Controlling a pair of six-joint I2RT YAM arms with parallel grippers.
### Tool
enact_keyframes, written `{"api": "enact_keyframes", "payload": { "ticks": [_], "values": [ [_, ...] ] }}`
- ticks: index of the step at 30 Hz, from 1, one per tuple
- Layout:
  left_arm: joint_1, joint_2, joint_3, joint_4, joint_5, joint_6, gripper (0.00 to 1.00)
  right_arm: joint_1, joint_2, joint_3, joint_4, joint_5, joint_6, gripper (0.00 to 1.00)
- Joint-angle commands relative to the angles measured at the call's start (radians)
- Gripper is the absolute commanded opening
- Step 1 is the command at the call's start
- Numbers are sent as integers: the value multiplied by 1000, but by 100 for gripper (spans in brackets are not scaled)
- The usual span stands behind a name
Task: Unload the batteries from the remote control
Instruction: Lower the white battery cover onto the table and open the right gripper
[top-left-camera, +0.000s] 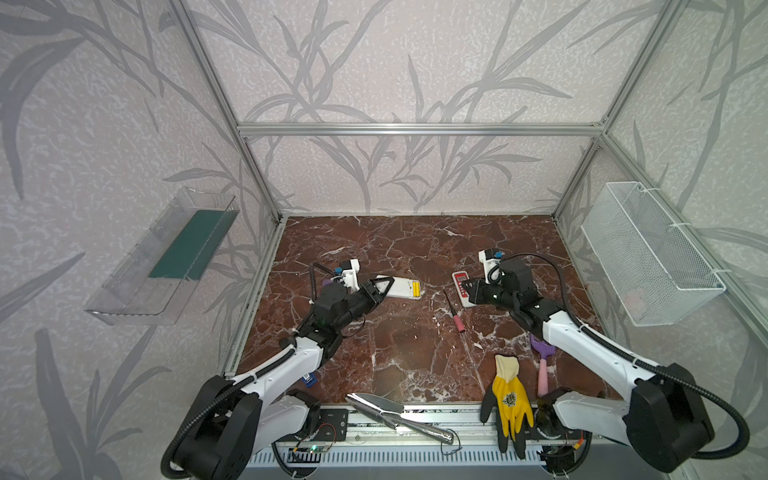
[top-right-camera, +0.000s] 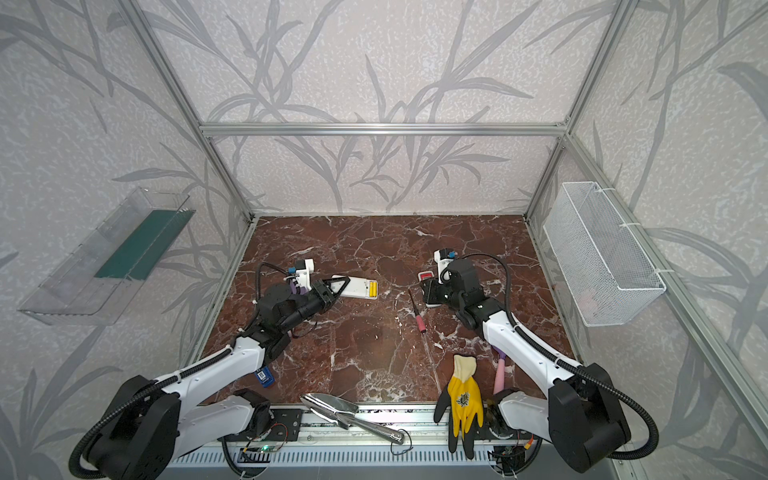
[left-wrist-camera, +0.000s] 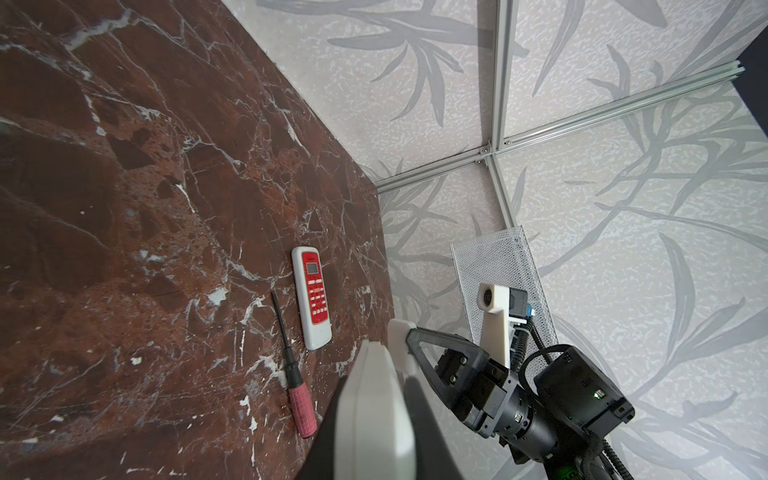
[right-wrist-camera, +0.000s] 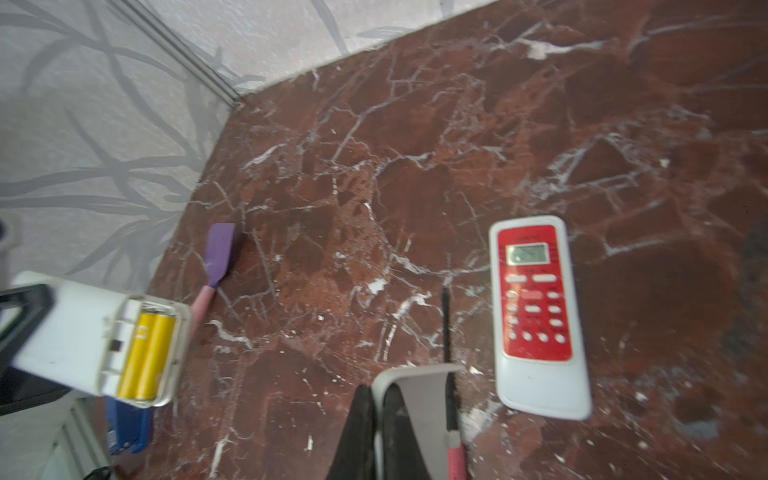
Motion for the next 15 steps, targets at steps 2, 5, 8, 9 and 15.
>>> {"api": "enact_keyframes", "payload": {
  "ticks": [2,5,8,9,15],
  "values": [
    [6,-31,20,-48,-13,46,0,-8,-3,-74,-59,247,-23,0],
    [6,-31,25,-61,-14,52,0,-15,27,-115,-56,312,11,0],
    [6,-26,30,-65,-14,55,0,-19,74,-131,-53,353,32,0],
    [6,-24,31,-68,-13,56,0,-20,92,-133,-49,363,40,0],
    [6,-20,33,-68,-17,55,0,-27,182,-132,-30,375,72,0]
  ]
}}
